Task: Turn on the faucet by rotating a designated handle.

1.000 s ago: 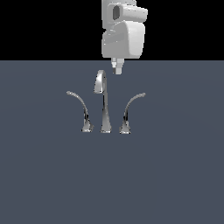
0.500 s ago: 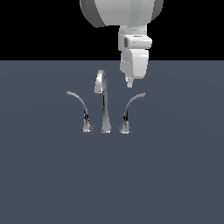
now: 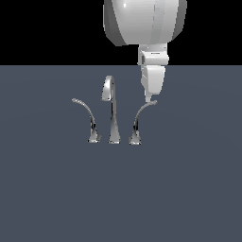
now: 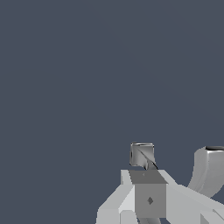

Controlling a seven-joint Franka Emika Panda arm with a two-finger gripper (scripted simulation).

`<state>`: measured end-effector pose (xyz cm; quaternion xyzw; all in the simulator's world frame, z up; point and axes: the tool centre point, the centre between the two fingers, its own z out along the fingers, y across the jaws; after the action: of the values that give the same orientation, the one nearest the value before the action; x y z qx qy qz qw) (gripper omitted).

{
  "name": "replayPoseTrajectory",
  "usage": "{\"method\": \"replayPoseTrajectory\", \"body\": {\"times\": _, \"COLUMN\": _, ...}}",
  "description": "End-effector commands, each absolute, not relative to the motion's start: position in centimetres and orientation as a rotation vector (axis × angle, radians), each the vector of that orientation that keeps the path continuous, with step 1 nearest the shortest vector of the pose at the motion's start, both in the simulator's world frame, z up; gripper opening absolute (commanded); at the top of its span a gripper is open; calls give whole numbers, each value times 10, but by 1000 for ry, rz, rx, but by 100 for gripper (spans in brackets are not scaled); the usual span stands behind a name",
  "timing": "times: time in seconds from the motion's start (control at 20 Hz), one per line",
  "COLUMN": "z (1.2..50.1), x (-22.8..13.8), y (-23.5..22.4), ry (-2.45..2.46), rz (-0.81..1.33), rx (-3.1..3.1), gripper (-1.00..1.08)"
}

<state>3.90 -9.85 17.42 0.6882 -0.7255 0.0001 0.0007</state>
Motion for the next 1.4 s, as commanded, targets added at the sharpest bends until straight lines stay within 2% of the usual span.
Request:
{"method": "replayPoseTrajectory", "body": {"times": 0.0, "z": 171, "x": 41, "y": -102, "ry": -2299, "rz": 1, "rx": 2139, "gripper": -100}}
{"method": "replayPoseTrajectory", "body": {"times": 0.3, "z": 171, "x": 41, "y": -103, "ry": -2302, "rz": 1, "rx": 2136, "gripper": -100}}
{"method": "replayPoseTrajectory", "body": {"times": 1.0, "z": 170, "x": -4, "y": -118, "ry": -2307, "rz": 0, "rx": 2133, "gripper": -100}}
{"method": "replayPoseTrajectory", "body": {"times": 1.1, "z": 171, "x": 6, "y": -110, "ry": -2300, "rz": 11, "rx": 2153, "gripper": -100}}
{"method": "replayPoseTrajectory", "body": {"times": 1.35, "z": 170, "x": -10, "y": -106, "ry": -2302, "rz": 8, "rx": 2147, "gripper": -100}}
